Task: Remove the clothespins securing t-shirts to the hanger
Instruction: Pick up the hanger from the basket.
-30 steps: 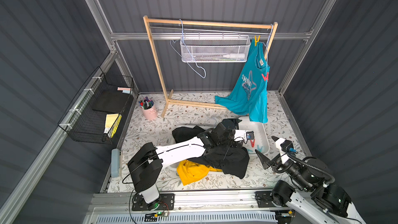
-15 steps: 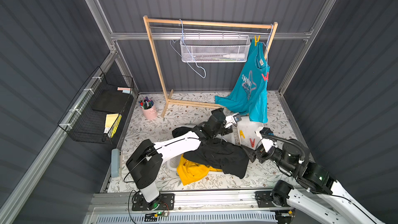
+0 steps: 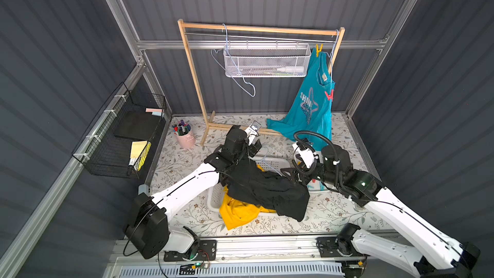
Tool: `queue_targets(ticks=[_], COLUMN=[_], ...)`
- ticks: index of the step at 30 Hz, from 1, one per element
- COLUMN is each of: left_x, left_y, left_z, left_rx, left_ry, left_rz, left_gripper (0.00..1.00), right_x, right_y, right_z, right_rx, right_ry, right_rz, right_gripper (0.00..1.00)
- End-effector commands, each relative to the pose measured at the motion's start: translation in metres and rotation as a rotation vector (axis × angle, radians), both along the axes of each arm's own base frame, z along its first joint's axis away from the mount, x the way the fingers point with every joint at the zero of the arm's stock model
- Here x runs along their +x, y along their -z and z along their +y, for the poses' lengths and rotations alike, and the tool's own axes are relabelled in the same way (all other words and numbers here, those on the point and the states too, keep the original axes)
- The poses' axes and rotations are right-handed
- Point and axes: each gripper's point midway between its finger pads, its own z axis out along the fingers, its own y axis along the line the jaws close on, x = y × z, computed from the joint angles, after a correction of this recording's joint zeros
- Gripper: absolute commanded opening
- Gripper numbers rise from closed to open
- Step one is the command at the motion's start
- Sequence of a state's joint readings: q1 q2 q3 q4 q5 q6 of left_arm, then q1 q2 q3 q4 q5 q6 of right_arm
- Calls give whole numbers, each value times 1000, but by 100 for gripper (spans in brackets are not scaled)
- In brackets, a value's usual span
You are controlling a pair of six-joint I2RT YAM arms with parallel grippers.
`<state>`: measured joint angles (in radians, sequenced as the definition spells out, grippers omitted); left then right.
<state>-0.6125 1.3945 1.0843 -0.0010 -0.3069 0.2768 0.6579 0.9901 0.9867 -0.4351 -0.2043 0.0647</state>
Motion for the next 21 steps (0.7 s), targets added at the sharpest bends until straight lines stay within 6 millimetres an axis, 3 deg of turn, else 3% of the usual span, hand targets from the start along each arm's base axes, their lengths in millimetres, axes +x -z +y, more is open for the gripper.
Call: queue_targets(ticks=[1,4,9,14,21], left_x=[-11,-10,-11,-16,-25], left_y=[15,20,37,54,51], left_z=[26,50,69,69,56], left_rx=[-124,-272,-377,-409,-441], left_ry=[-96,-187,-227,-207,-144], left_rz=[161,253,414,509,579], left_gripper=[100,100,100,100,100], right_x=[-4,6,16,27,45], right_y=[-6,5,33,56,87], right_z=[22,30,42,46,45], right_rx=[78,76,62,26,-86], right_ry=[-93,-98,-112,-104,-98], right_rz=[112,176,339,410,442], right_gripper=[97,93,87,80,66])
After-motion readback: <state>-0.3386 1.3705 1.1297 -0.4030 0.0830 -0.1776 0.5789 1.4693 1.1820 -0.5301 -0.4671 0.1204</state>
